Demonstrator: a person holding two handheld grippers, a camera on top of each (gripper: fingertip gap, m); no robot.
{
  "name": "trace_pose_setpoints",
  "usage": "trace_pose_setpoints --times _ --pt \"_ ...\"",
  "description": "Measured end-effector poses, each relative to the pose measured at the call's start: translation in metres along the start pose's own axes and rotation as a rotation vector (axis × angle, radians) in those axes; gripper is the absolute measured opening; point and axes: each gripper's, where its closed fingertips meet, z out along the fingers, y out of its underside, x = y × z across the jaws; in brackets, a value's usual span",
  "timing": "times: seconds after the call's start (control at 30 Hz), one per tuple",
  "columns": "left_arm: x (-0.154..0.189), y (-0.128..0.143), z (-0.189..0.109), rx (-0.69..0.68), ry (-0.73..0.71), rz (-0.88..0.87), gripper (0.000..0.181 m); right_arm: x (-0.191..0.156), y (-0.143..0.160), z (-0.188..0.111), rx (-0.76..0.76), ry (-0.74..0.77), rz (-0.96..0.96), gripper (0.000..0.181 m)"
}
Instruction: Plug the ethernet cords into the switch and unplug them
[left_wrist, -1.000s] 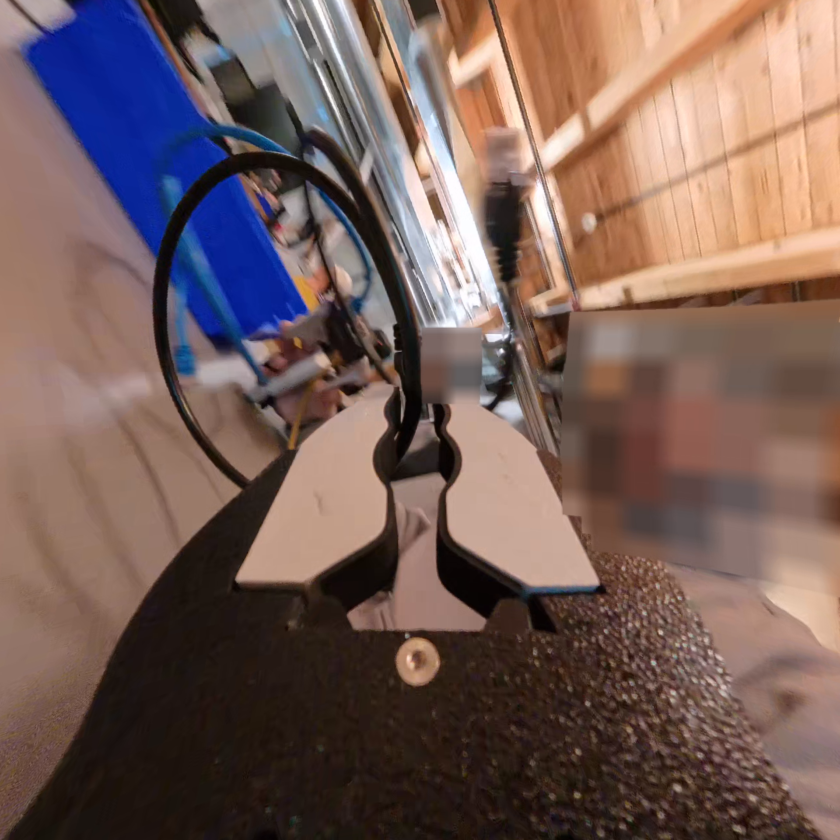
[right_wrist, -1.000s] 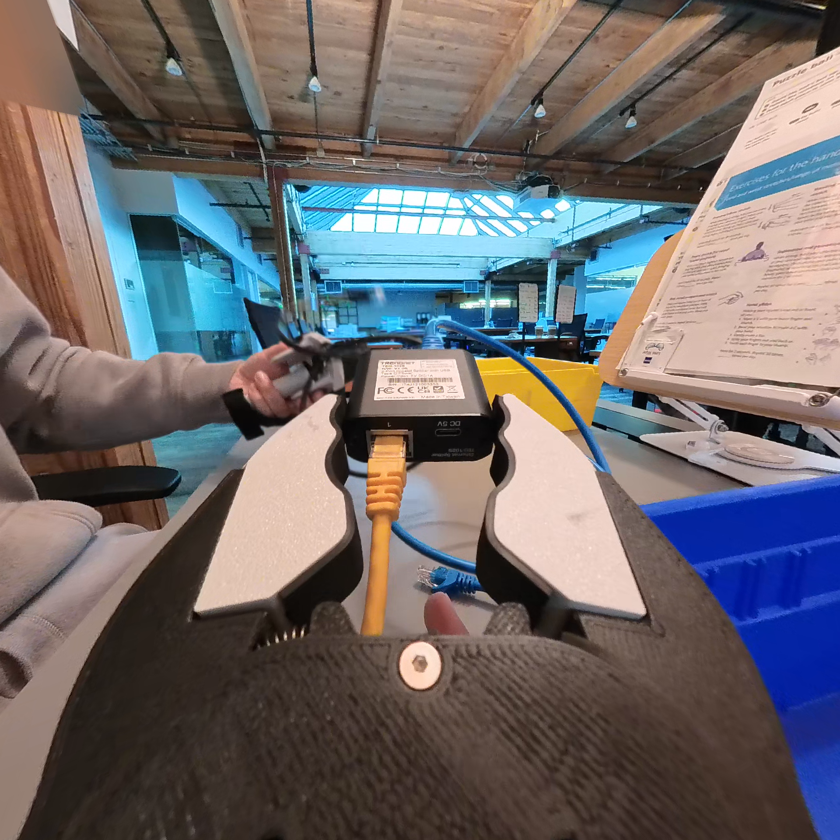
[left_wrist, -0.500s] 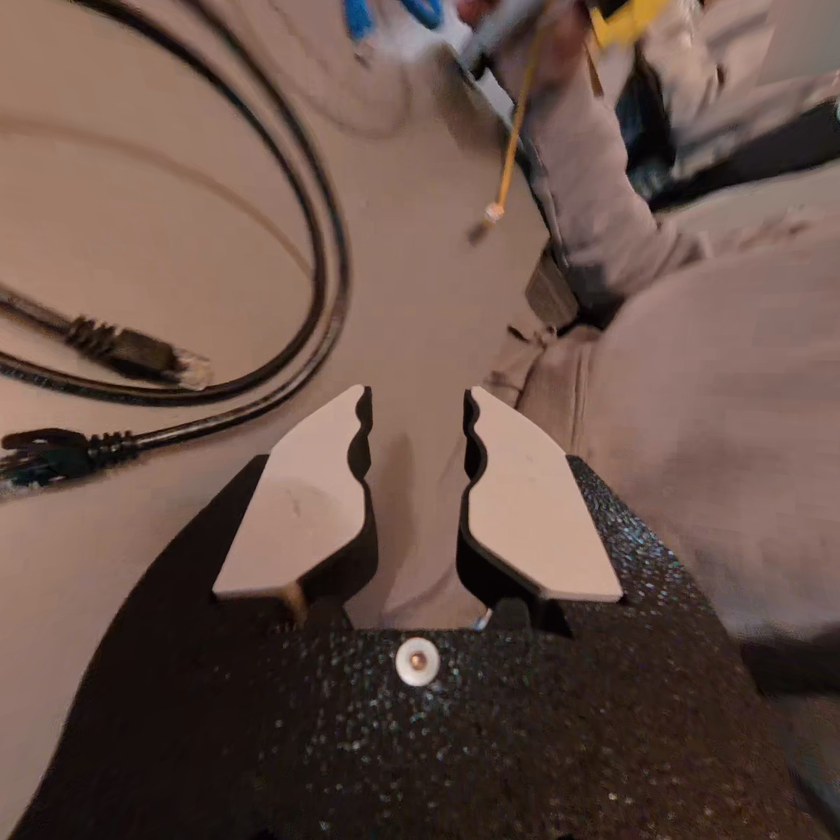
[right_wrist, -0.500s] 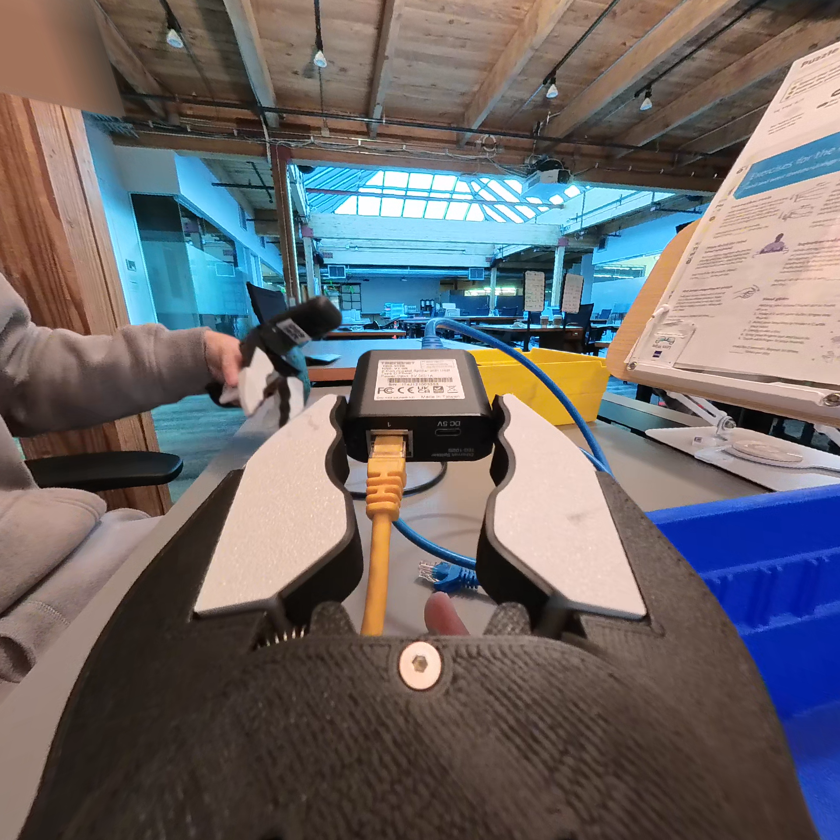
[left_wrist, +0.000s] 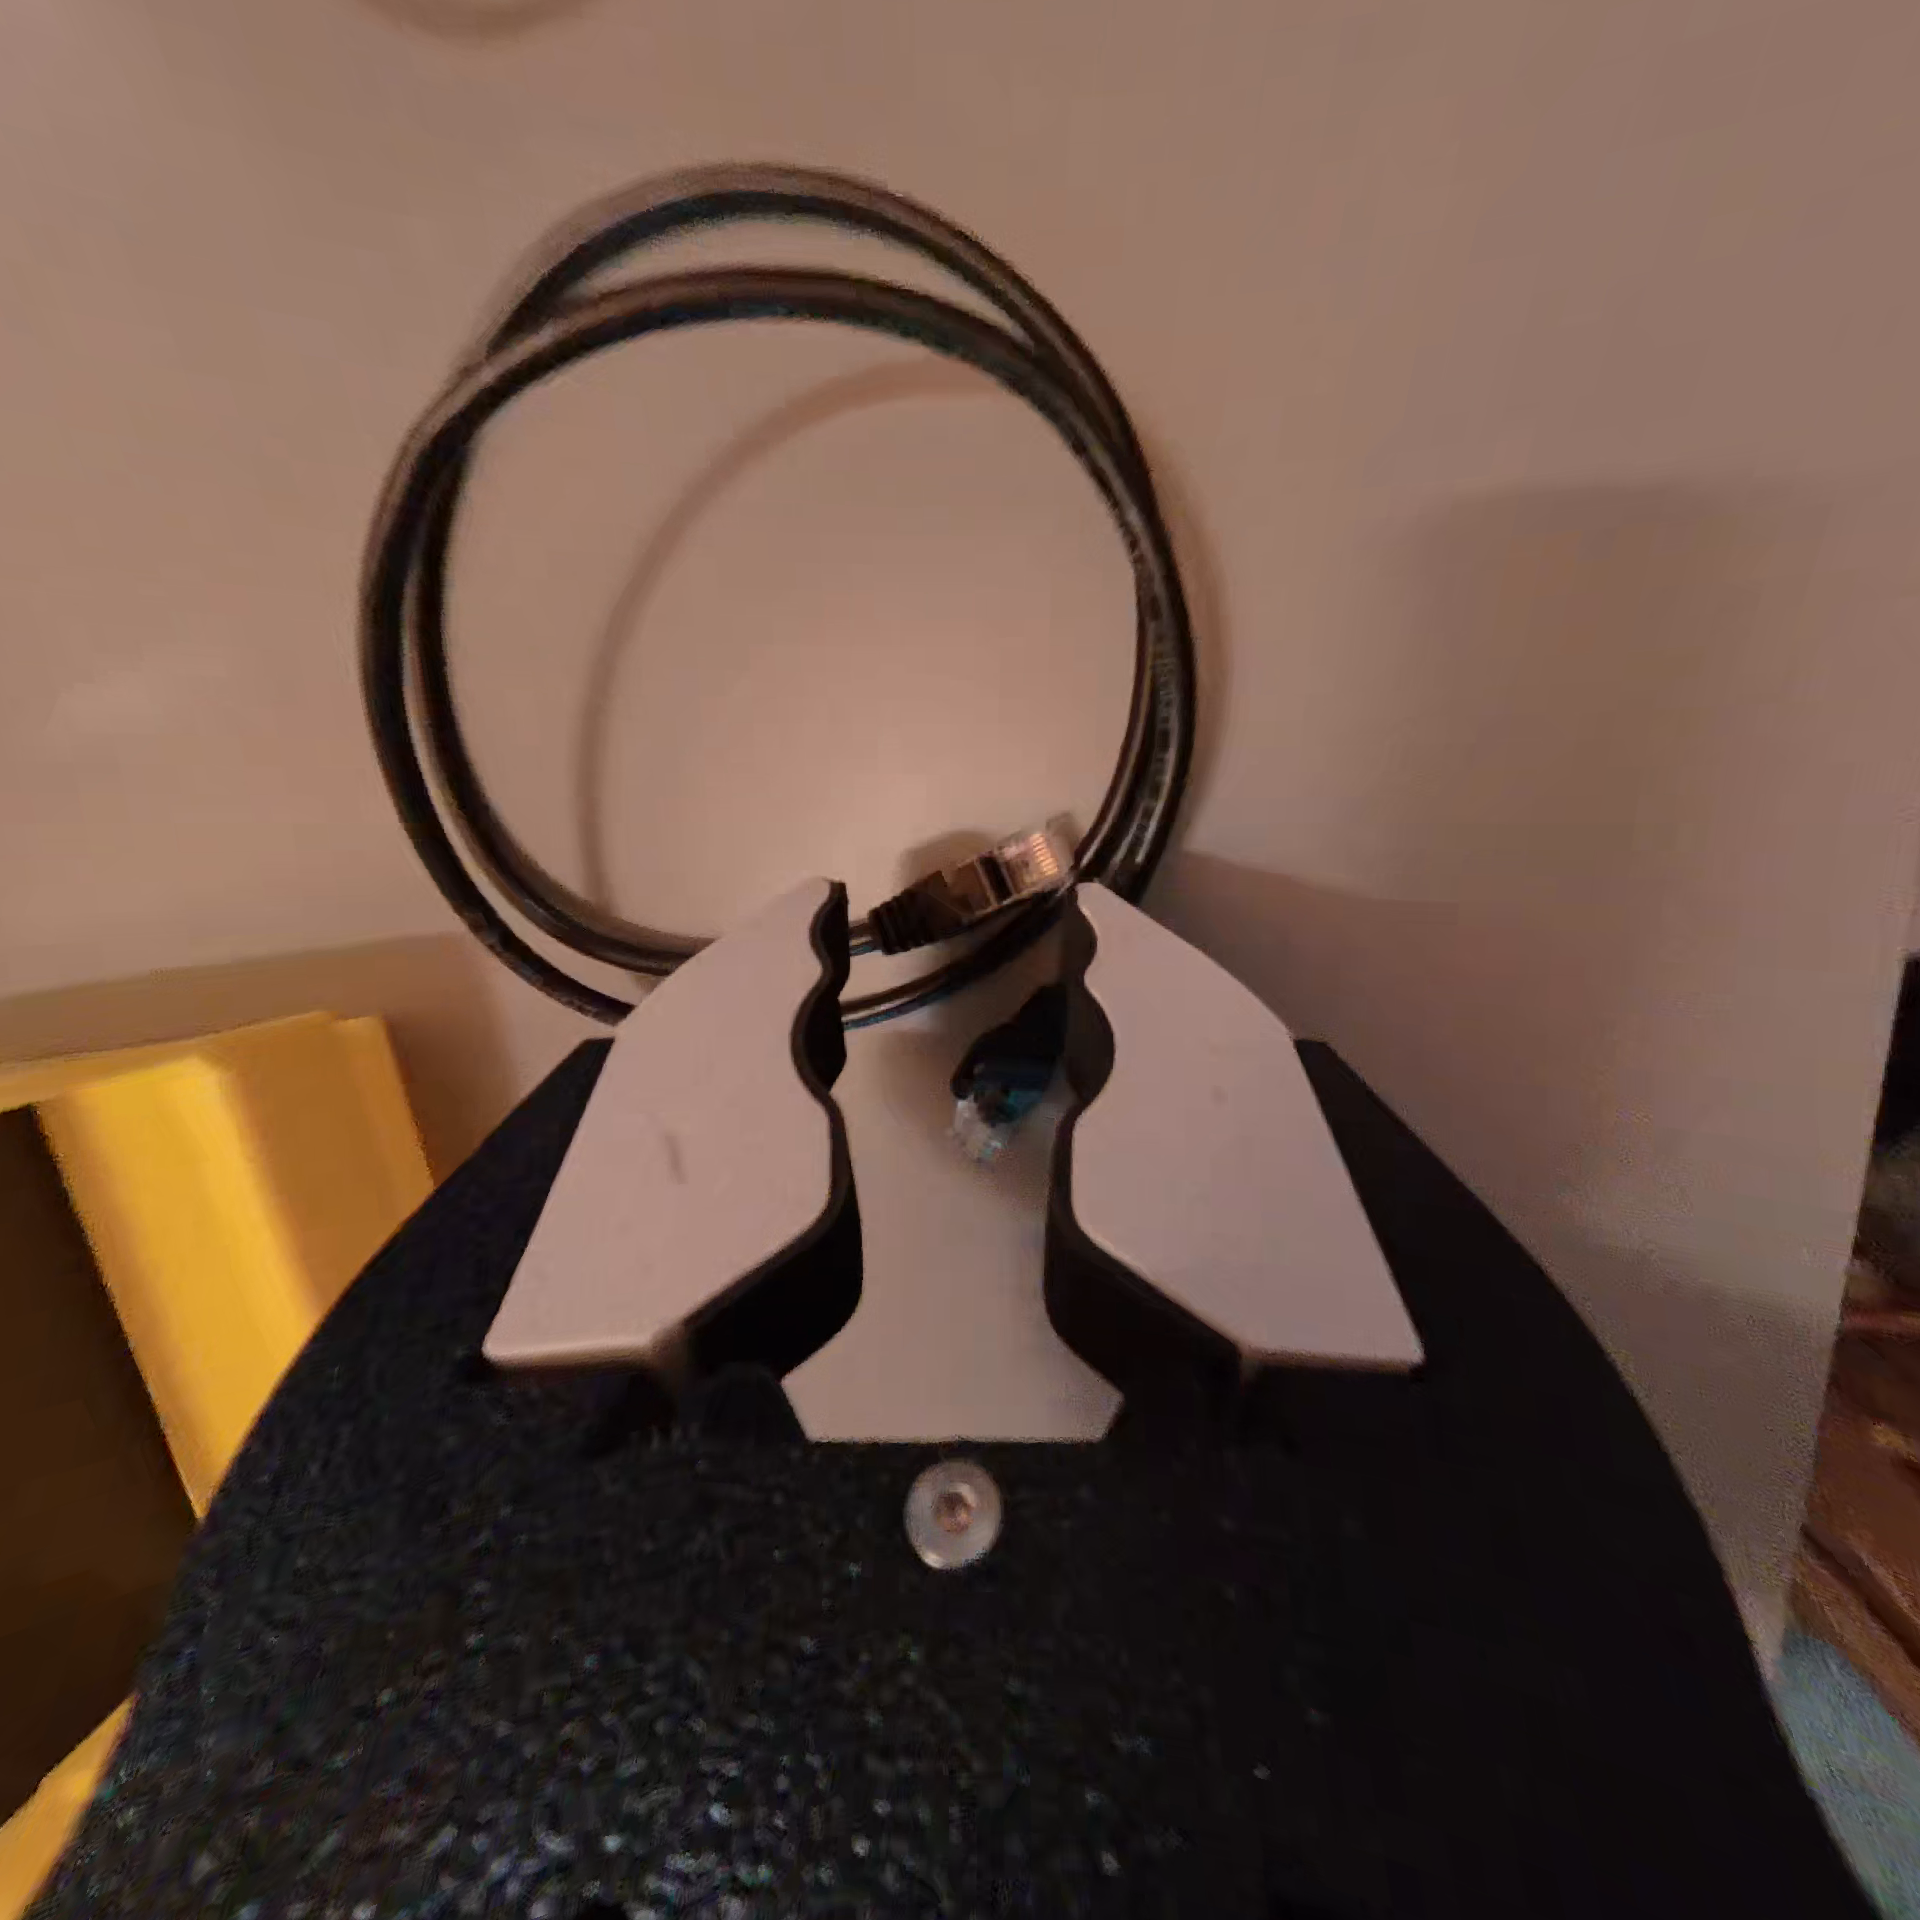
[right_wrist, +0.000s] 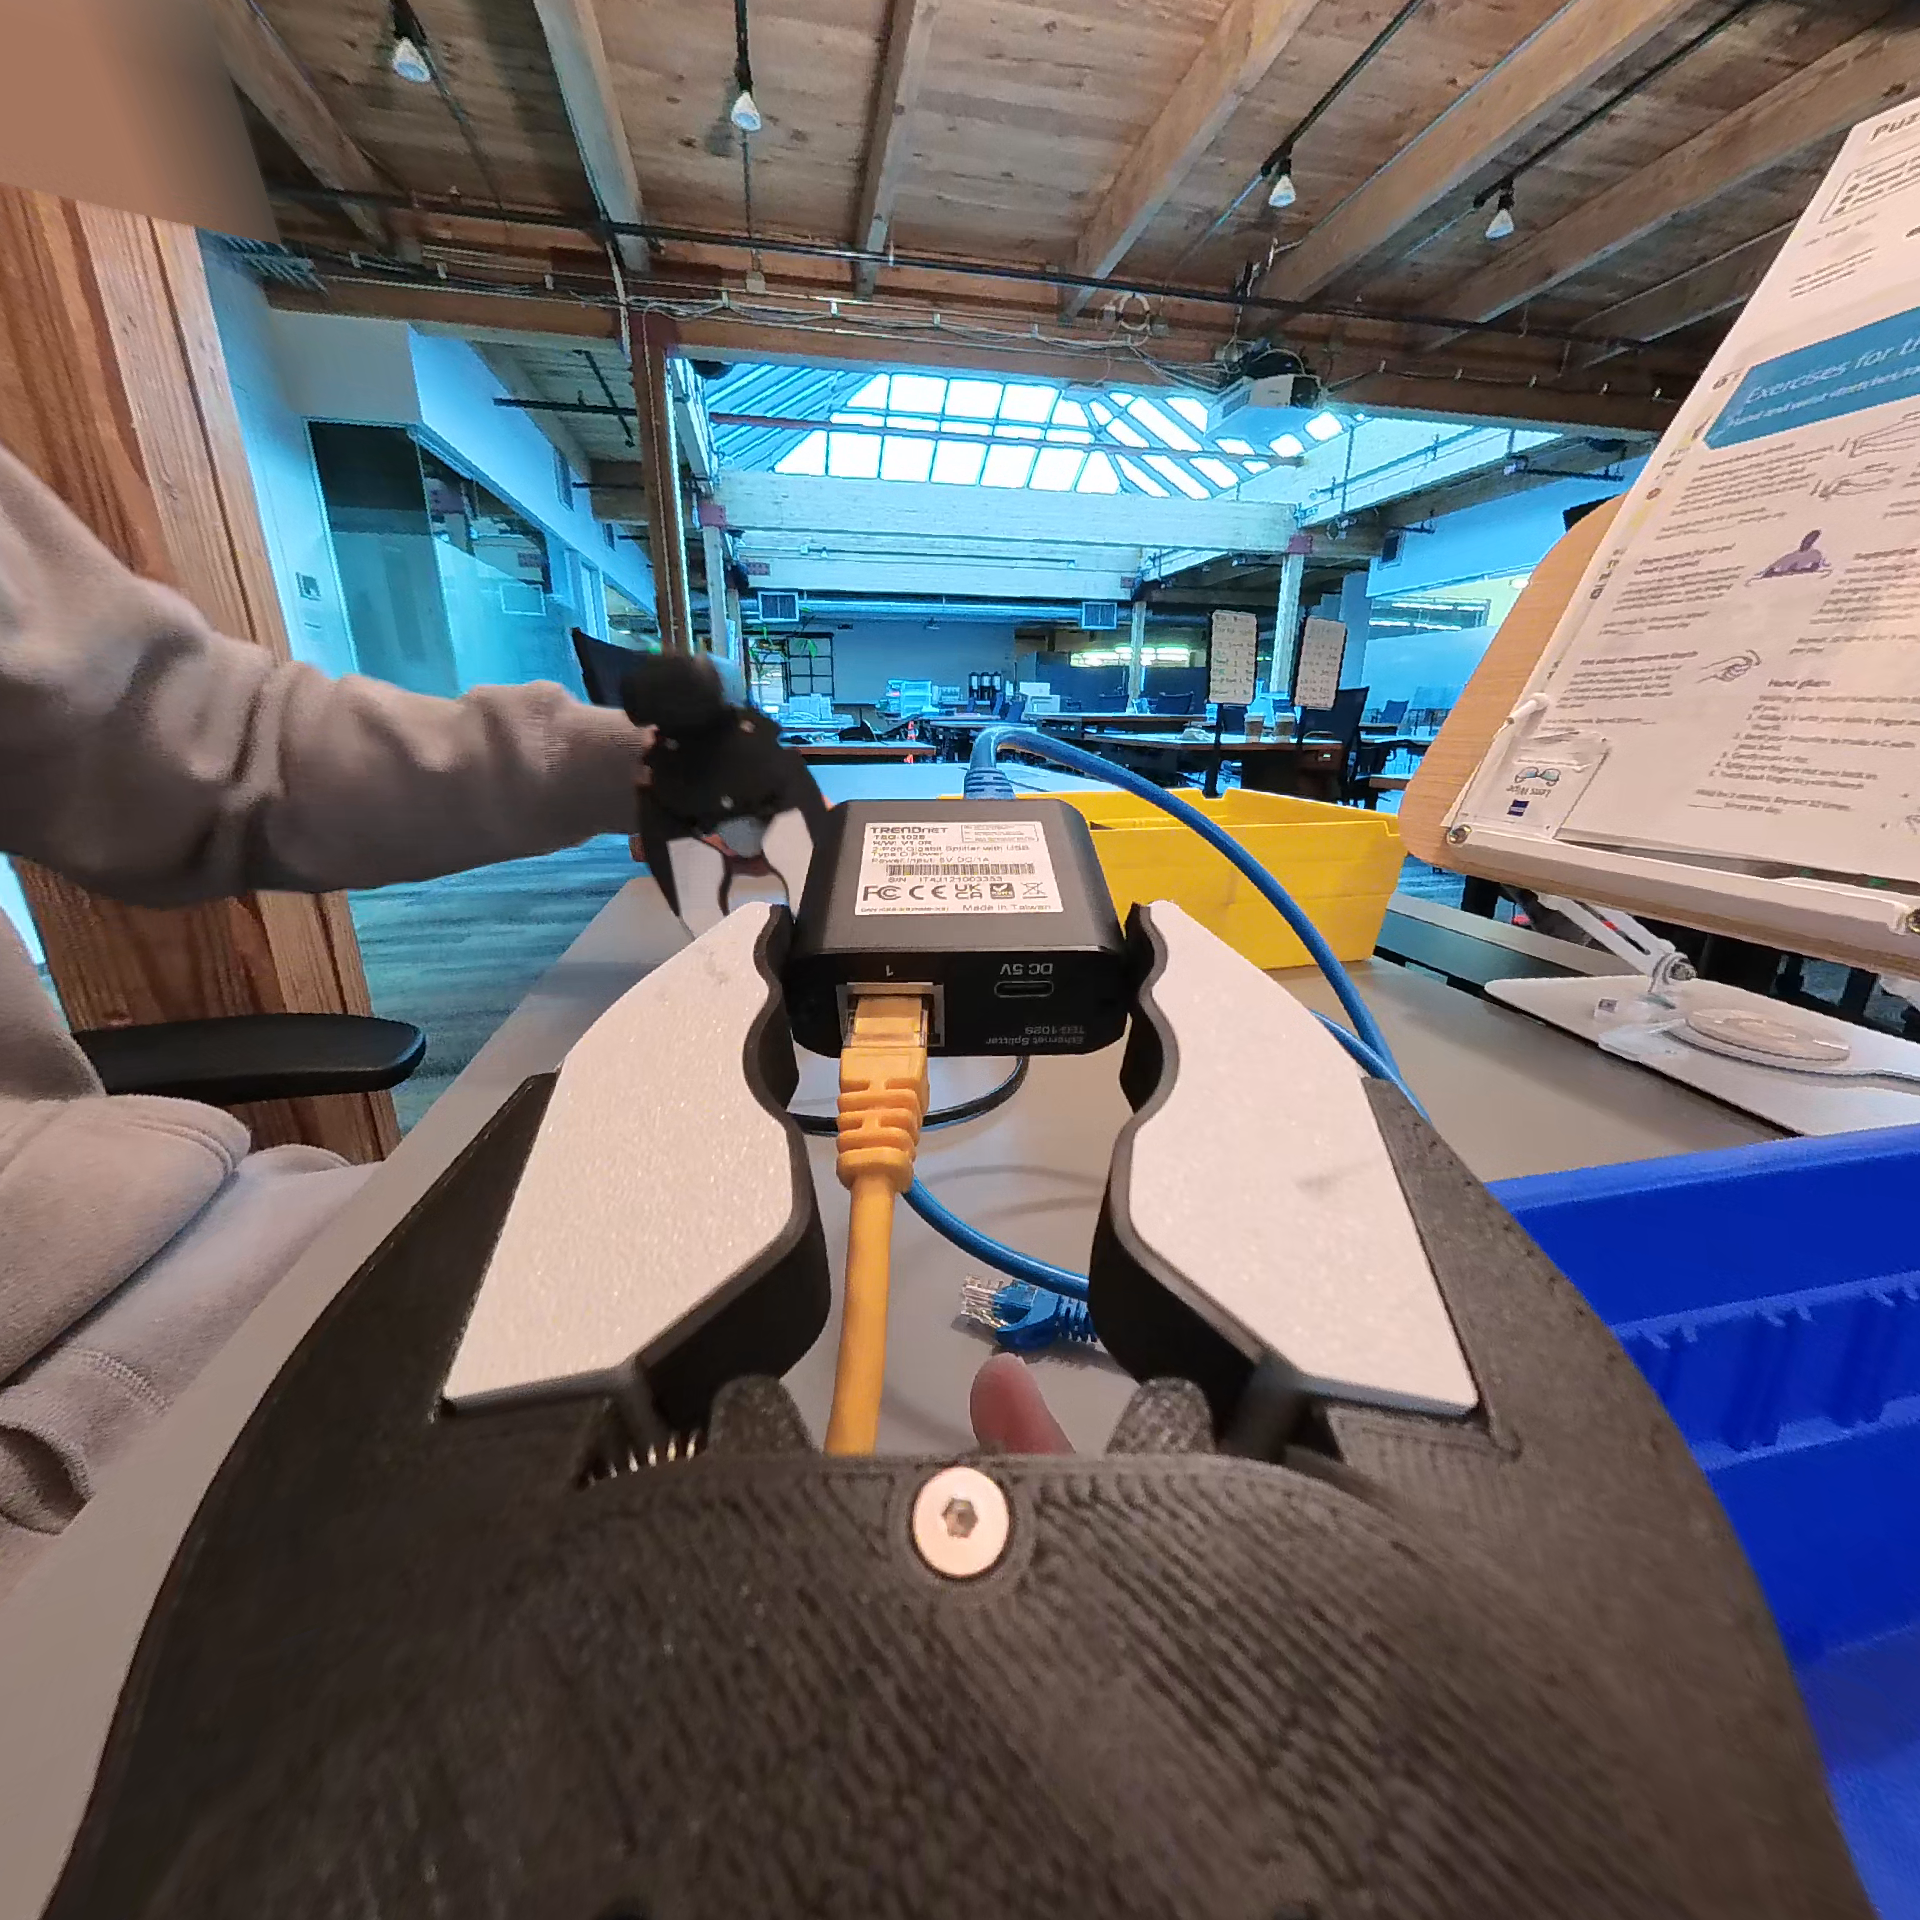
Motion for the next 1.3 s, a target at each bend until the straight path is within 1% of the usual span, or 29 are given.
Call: trace_pose_setpoints --times 0.03,0.1,0.17,0.3,0.33,0.37,0.47,0.5,0.53,0.57,0.63,0.7,0.77,0.83,0.87,0.9,0.97,1.0,1.03,1.07,1.1,1.17,1.2,1.27,1.3 --pt "-0.001 0.005 0.005 -0.036 0.032 0.007 0.037 0.000 0.000 0.000 0.001 -0.001 0.001 0.061" --pt "0.003 0.010 0.012 -0.064 0.121 0.008 0.031 -0.001 0.000 0.000 0.002 -0.004 0.002 0.061" --pt "0.004 0.008 0.011 -0.046 0.158 -0.050 0.025 -0.001 0.000 0.000 0.002 -0.007 0.004 0.061" --pt "0.005 -0.009 0.007 0.037 0.166 -0.364 0.015 0.000 -0.001 -0.001 0.008 -0.007 0.011 0.061" --pt "0.003 -0.013 0.005 0.042 0.137 -0.457 0.015 0.000 -0.001 -0.001 0.008 -0.006 0.011 0.061" --pt "0.000 -0.021 0.003 0.066 0.102 -0.553 0.015 0.000 -0.001 -0.001 0.008 -0.007 0.012 0.061" --pt "-0.003 -0.055 0.001 0.203 0.043 -0.843 0.015 -0.001 0.000 0.000 0.001 -0.013 0.014 0.061" --pt "-0.005 -0.066 0.003 0.251 0.018 -0.907 0.015 -0.001 0.000 0.001 -0.004 -0.016 0.014 0.061" --pt "-0.003 -0.076 0.006 0.286 0.012 -0.917 0.014 -0.001 0.001 0.001 -0.008 -0.020 0.014 0.061" --pt "0.000 -0.086 0.009 0.311 0.012 -0.879 0.016 -0.002 0.002 0.001 -0.013 -0.024 0.013 0.061" --pt "0.001 -0.099 0.011 0.328 -0.028 -0.716 0.020 -0.004 0.002 0.002 -0.016 -0.032 0.008 0.061" --pt "-0.002 -0.099 0.009 0.292 -0.087 -0.561 0.024 -0.005 0.002 0.001 -0.014 -0.040 0.000 0.061" --pt "0.004 -0.103 0.004 0.249 -0.060 -0.432 0.024 -0.006 0.002 0.001 -0.013 -0.041 -0.001 0.061" --pt "0.009 -0.103 0.001 0.190 -0.040 -0.348 0.028 -0.007 0.002 0.002 -0.013 -0.047 -0.004 0.061" --pt "0.008 -0.104 0.000 0.174 -0.050 -0.333 0.030 -0.007 0.002 0.002 -0.015 -0.050 -0.005 0.061" --pt "0.005 -0.112 -0.004 0.194 -0.066 -0.334 0.029 -0.007 0.002 0.002 -0.018 -0.050 -0.005 0.061" --pt "-0.010 -0.143 -0.019 0.332 -0.143 -0.360 0.030 -0.008 0.004 0.003 -0.029 -0.055 -0.004 0.061" --pt "-0.020 -0.157 -0.027 0.393 -0.206 -0.358 0.031 -0.008 0.004 0.004 -0.032 -0.057 -0.004 0.061" --pt "-0.030 -0.169 -0.034 0.423 -0.279 -0.335 0.033 -0.009 0.005 0.006 -0.032 -0.060 -0.004 0.061" --pt "-0.038 -0.178 -0.036 0.424 -0.339 -0.292 0.036 -0.010 0.005 0.007 -0.034 -0.062 -0.007 0.061" --pt "-0.041 -0.183 -0.034 0.393 -0.365 -0.242 0.038 -0.012 0.006 0.009 -0.038 -0.066 -0.010 0.061" --pt "-0.051 -0.182 -0.023 0.293 -0.396 -0.206 0.040 -0.013 0.009 0.013 -0.056 -0.066 -0.022 0.061" --pt "-0.052 -0.181 -0.017 0.270 -0.370 -0.213 0.040 -0.014 0.010 0.013 -0.064 -0.063 -0.032 0.061" --pt "-0.040 -0.180 -0.009 0.294 -0.253 -0.212 0.038 -0.015 0.010 0.013 -0.064 -0.062 -0.038 0.061" --pt "-0.036 -0.174 -0.007 0.302 -0.209 -0.207 0.036 -0.015 0.009 0.012 -0.060 -0.059 -0.031 0.061"
